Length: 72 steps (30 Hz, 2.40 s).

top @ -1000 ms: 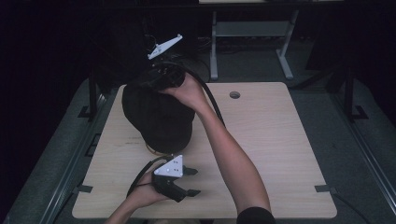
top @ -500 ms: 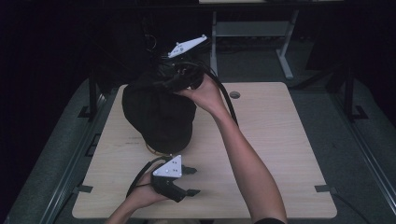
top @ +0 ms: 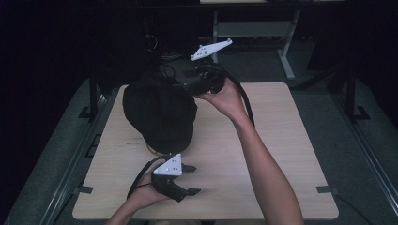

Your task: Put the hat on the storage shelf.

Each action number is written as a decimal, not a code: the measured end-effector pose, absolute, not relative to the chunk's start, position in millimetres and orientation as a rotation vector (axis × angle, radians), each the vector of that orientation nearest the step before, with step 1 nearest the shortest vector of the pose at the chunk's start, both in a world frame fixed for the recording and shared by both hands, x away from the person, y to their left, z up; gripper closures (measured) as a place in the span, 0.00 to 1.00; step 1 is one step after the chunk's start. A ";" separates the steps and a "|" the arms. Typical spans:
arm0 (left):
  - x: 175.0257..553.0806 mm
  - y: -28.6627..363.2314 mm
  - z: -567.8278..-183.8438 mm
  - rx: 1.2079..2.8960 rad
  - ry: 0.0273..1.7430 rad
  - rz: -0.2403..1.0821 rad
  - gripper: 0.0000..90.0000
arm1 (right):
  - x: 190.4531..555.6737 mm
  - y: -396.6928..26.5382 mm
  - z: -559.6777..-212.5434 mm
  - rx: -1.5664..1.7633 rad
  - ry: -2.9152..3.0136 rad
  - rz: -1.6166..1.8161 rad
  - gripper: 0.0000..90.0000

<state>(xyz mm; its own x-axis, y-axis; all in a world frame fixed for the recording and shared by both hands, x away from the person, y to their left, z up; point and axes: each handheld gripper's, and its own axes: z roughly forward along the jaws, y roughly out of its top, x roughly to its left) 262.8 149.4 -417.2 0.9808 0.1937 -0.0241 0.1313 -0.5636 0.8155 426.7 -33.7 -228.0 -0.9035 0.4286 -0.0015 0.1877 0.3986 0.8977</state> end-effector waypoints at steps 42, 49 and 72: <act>265.2 152.9 -417.2 2.168 0.253 0.141 0.30 | 371.2 -150.0 -267.7 0.780 2.357 1.473 0.30; 265.2 154.3 -417.1 2.160 0.265 0.146 0.30 | 361.0 -166.0 -277.0 0.815 2.350 1.467 0.30; 265.3 156.2 -417.8 2.159 0.277 0.155 0.30 | 329.9 -212.5 -319.2 0.946 2.318 1.468 0.29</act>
